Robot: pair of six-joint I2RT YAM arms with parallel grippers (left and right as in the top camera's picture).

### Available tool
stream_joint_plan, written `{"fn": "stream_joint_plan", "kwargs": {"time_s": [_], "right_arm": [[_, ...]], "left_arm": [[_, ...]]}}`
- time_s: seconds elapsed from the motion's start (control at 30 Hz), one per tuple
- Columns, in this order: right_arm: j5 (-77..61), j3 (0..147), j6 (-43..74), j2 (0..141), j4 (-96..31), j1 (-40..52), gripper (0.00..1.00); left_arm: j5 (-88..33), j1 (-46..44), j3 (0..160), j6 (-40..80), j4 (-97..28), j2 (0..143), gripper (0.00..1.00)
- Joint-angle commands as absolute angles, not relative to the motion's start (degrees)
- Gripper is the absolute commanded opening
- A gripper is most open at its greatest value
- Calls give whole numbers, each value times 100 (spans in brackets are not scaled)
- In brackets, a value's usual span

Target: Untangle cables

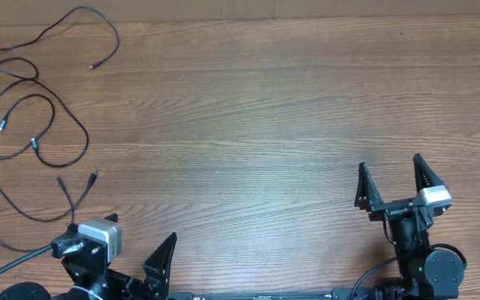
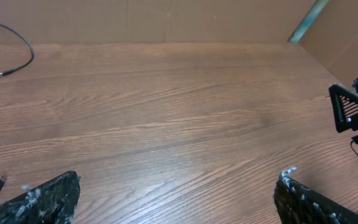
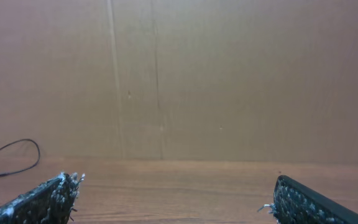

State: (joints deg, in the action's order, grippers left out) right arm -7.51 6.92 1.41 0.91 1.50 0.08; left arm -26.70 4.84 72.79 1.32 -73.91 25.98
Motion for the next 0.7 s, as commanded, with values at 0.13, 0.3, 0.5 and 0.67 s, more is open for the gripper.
{"fn": "stream_joint_plan", "kwargs": {"time_s": [0.13, 0.3, 0.5, 0.67], "right_arm": [[-711, 250, 102, 16, 506, -12, 100], [-585, 40, 167, 16, 569, -12, 100], [-395, 43, 165, 16, 102, -12, 100], [-263, 45, 172, 16, -484, -12, 100]], "left_arm": [[-2652, 454, 7323, 187, -7373, 2574, 100], [-2652, 454, 7323, 185, -7373, 2574, 99], [-2652, 454, 7323, 185, -7373, 2574, 100], [-2652, 454, 7323, 187, -7373, 2574, 100]]}}
